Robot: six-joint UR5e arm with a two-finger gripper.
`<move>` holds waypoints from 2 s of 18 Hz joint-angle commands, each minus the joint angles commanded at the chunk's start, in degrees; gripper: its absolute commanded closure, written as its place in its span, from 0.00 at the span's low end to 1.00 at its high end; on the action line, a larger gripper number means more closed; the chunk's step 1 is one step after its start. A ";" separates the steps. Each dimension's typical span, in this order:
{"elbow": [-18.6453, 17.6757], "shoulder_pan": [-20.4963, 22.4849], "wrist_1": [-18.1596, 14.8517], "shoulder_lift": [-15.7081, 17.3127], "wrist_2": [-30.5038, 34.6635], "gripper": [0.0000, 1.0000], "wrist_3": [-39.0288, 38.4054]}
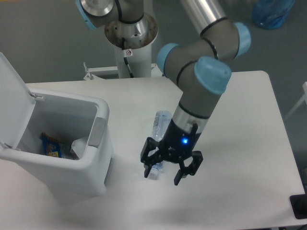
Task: Place the trash in the trash can
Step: 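Move the gripper back over the clear water bottle, then lower the gripper around the water bottle and close on it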
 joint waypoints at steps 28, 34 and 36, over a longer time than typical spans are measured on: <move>-1.15 -7.74 -0.09 -6.77 19.62 0.14 4.94; -1.76 -8.27 -0.44 -6.95 21.19 0.14 4.94; -1.85 -8.36 -0.44 -7.03 22.34 0.14 4.94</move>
